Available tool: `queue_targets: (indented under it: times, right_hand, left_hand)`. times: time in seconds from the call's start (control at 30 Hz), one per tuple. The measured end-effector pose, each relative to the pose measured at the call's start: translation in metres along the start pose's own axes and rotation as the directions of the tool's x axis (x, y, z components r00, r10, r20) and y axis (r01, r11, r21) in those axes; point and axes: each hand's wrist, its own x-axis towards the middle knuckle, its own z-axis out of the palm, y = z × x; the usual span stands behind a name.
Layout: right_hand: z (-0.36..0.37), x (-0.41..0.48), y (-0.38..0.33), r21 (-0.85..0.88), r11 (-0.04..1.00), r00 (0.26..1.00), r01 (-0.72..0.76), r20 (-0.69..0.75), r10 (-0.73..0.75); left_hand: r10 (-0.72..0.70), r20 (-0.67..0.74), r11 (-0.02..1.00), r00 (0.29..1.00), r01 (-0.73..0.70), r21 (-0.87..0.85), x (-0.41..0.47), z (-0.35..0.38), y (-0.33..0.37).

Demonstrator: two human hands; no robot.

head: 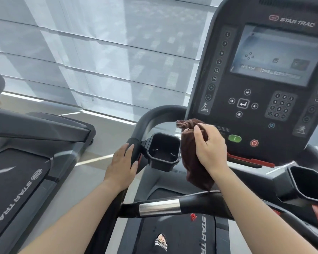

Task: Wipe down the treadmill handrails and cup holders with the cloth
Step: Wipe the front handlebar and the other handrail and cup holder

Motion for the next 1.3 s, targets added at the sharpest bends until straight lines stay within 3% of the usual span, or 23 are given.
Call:
queue_targets:
  times: [0.17,0.27,0.33,0.47,0.73,0.9,1.07,1.2,1.27,1.3]
  right_hand:
    - [0.028,0.042,-0.017,0.112,0.989,0.995,0.099,-0.019,-0.098]
    - [0.048,0.050,-0.006,0.067,0.969,0.972,0.236,0.000,-0.236]
    - [0.064,0.039,0.022,-0.014,0.945,0.938,0.325,0.129,-0.321]
    - [0.093,0.007,0.077,-0.197,0.815,0.788,0.545,0.452,-0.418]
    - [0.093,0.018,0.089,-0.114,0.784,0.733,0.610,0.457,-0.503]
    - [0.085,0.021,0.100,-0.069,0.656,0.585,0.752,0.529,-0.615]
    - [0.089,0.018,0.097,-0.089,0.717,0.656,0.691,0.495,-0.571]
    - [0.082,0.020,0.107,-0.087,0.589,0.509,0.803,0.613,-0.604]
    - [0.083,0.024,0.105,-0.068,0.579,0.492,0.813,0.613,-0.619]
    - [0.083,0.024,0.102,-0.045,0.618,0.520,0.785,0.591,-0.617]
  left_hand:
    - [-0.050,-0.004,0.999,0.999,0.050,0.004,0.033,0.000,0.003]
    - [-0.093,-0.004,0.996,0.996,0.093,0.001,0.046,0.006,0.002]
    - [-0.130,-0.013,0.991,0.991,0.130,-0.023,0.049,0.012,0.002]
    - [-0.120,-0.038,0.992,0.992,0.119,-0.041,0.053,0.019,-0.001]
    - [-0.118,-0.054,0.991,0.992,0.114,-0.069,0.055,0.021,-0.003]
    - [-0.114,-0.060,0.992,0.992,0.109,-0.070,0.054,0.021,-0.004]
    - [-0.122,-0.061,0.991,0.991,0.118,-0.062,0.054,0.020,-0.001]
    - [-0.131,-0.049,0.990,0.990,0.128,-0.059,0.053,0.020,0.002]
    - [-0.136,-0.047,0.989,0.990,0.133,-0.062,0.053,0.018,0.002]
    - [-0.138,-0.044,0.989,0.989,0.135,-0.063,0.053,0.018,0.002]
